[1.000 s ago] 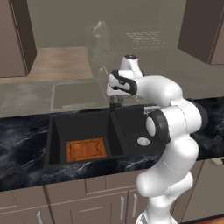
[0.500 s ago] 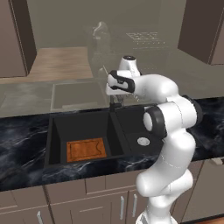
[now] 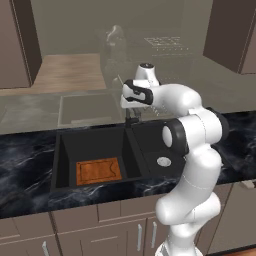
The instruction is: Turn on the sink faucet with hot water and rinse the cutting board for ten seconds, then turn off the faucet. Push the cutting board to reach the water if necessary.
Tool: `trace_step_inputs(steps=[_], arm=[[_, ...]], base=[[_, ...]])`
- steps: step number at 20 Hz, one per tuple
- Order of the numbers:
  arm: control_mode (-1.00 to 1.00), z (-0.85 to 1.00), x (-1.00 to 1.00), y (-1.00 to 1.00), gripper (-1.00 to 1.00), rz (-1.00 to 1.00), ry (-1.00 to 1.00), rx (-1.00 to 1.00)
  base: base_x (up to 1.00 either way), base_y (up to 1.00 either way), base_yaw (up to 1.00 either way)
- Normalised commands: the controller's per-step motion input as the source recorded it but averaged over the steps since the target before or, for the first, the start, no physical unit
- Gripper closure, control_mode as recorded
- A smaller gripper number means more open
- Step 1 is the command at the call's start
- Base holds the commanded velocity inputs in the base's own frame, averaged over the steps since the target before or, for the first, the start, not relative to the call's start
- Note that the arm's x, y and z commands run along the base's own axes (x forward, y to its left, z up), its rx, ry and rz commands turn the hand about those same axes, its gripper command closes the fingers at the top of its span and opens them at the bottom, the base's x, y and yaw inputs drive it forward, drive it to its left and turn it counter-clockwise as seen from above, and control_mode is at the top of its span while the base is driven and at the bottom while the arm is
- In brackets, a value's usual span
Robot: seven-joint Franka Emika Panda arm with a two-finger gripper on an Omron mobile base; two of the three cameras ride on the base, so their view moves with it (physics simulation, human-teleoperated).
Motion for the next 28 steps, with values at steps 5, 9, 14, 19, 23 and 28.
trace_step_inputs(steps=[5,9,14,19,23,28], arm=[[-1.00,-0.15,0.00,0.00,-1.00,0.00,0.00,0.00],[-1.00,-0.19,0.00,0.00,-1.00,0.00,0.00,0.00],[-1.00,-0.12,0.00,0.00,-1.00,0.00,0.00,0.00],[-1.00,-0.06,0.00,0.08,-1.00,0.00,0.00,0.00],[-1.00,-0.05,0.02,0.23,-1.00,0.00,0.00,0.00],[-1.00,-0.03,0.10,0.27,-1.00,0.00,0.00,0.00]], base=[[0.00,0.00,0.00],[0.00,0.00,0.00],[0.00,0.00,0.00],[0.00,0.00,0.00],[0.00,0.00,0.00],[0.00,0.00,0.00]])
